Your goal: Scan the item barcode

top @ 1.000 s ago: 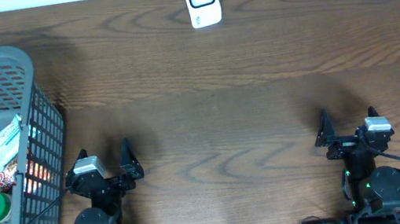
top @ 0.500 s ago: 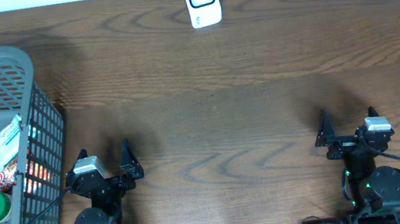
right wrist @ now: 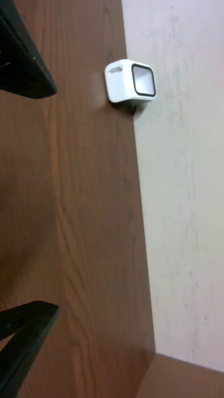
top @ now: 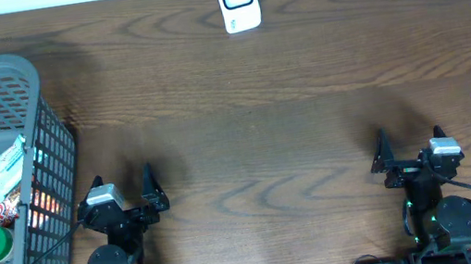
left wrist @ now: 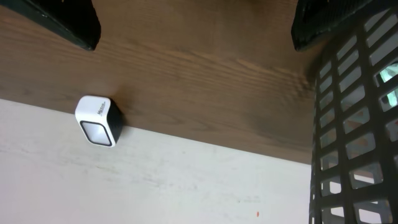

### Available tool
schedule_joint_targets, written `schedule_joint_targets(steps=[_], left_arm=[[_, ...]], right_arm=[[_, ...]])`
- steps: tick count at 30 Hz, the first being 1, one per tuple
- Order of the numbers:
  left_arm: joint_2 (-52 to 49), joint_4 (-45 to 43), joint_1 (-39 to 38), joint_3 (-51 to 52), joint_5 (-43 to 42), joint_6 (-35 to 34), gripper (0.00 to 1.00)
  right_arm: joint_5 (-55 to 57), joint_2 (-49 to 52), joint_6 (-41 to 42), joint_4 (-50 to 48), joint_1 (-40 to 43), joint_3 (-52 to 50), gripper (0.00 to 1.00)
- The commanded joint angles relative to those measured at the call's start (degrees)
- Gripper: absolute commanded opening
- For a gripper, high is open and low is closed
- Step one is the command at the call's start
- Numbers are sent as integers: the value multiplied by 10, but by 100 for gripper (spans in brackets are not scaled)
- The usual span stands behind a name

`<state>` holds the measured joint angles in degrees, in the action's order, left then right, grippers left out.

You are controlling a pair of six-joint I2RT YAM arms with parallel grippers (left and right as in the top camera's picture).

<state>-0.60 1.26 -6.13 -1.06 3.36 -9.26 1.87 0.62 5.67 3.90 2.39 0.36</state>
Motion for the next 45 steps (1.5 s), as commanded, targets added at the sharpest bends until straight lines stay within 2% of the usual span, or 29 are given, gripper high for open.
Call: schedule_joint_targets(steps=[1, 33, 41, 45], left_arm=[[4, 26, -1, 8, 12, -7, 98], [3, 26, -1, 8, 1, -8, 98], [-13, 30, -1, -17, -172, -5, 98], [-50, 31, -1, -66, -254, -5, 98]], right_arm=[[-3, -2, 5, 2, -1, 0, 99], [-3, -2, 5, 2, -1, 0, 99], [-3, -2, 5, 2, -1, 0, 99], [-3, -2, 5, 2, -1, 0, 99]])
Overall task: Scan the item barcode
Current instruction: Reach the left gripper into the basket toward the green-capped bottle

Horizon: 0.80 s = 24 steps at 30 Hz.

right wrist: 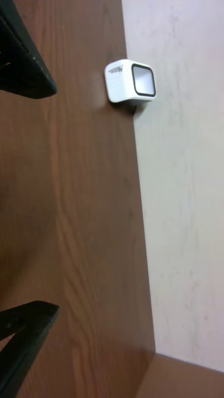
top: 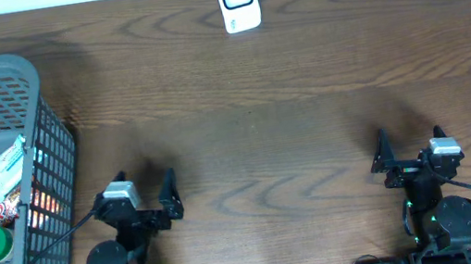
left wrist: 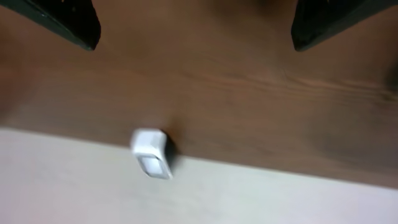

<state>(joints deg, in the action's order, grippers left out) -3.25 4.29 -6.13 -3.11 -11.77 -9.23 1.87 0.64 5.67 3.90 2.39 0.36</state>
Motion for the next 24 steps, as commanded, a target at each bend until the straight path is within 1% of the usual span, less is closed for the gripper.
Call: schedule_joint_targets(steps=[1, 5, 6, 9, 10, 13, 16, 18, 21, 24], left_arm=[[-36, 0, -1, -61, -122, -5, 98], [-108, 22, -1, -144, -163, -5, 98], [-148, 46, -1, -193, -182, -1, 98], [-214, 77, -1, -280, -249, 33, 98], [-233, 90, -1, -309, -258, 35, 98], [-295, 169, -1, -416, -260, 47, 98], [-341, 274, -1, -502, -266, 76, 98], [-357, 310, -1, -524, -267, 75, 98], [-364, 311, -1, -528, -280, 60, 98], [-371, 331, -1, -549, -279, 56, 98]], right_arm=[[-3, -3, 5, 2, -1, 0, 99], [-3, -3, 5, 2, -1, 0, 99], [-3, -3, 5, 2, -1, 0, 99], [-3, -3, 5, 2, -1, 0, 99], [-3, -3, 5, 2, -1, 0, 99], [-3, -3, 5, 2, -1, 0, 99], [-3, -3, 5, 2, -1, 0, 99], [-3, -3, 5, 2, -1, 0, 99], [-3, -3, 5, 2, -1, 0, 99], [-3, -3, 5, 2, -1, 0, 99]])
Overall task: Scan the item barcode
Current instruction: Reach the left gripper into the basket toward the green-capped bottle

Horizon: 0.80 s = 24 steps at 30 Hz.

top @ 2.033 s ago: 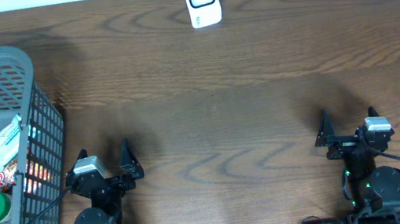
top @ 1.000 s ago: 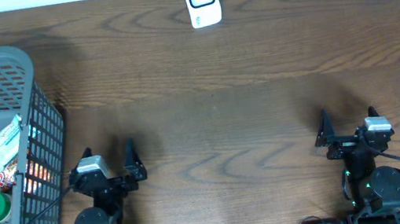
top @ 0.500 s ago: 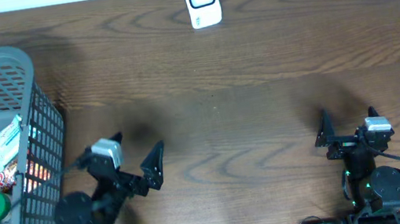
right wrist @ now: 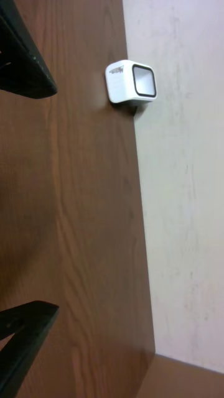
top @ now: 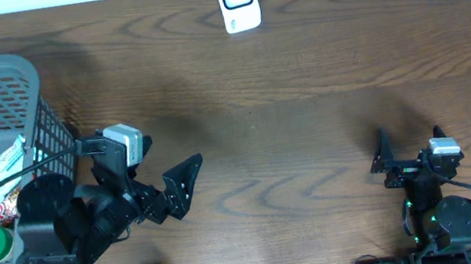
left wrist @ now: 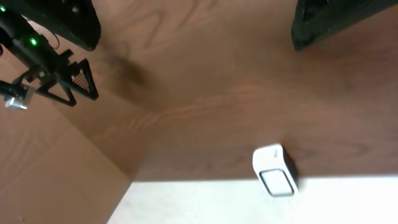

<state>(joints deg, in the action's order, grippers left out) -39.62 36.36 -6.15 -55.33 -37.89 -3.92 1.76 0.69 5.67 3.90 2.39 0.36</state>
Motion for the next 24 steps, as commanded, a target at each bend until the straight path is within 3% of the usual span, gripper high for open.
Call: schedule_joint_targets(steps=[1, 3, 6, 11, 15, 19, 24], left_arm=[[-12, 15, -1, -39, -17, 2, 98], [-27, 29, -1, -78, -2, -8, 98], [-69, 80, -1, -165, 86, -11, 98], [-177, 223, 0, -344, 290, -11, 98], [-253, 292, 2, -450, 433, -57, 98], [-315, 335, 47, -522, 463, -99, 98], [-365, 386, 212, -541, 458, -189, 98]], right_arm=[[-2, -3, 5, 2, -1, 0, 99], [-2, -3, 5, 2, -1, 0, 99], [-2, -3, 5, 2, -1, 0, 99], [-2, -3, 5, 2, -1, 0, 99], [-2, -3, 5, 2, -1, 0, 99], [-2, -3, 5, 2, -1, 0, 99], [-2, -3, 5, 2, -1, 0, 99]])
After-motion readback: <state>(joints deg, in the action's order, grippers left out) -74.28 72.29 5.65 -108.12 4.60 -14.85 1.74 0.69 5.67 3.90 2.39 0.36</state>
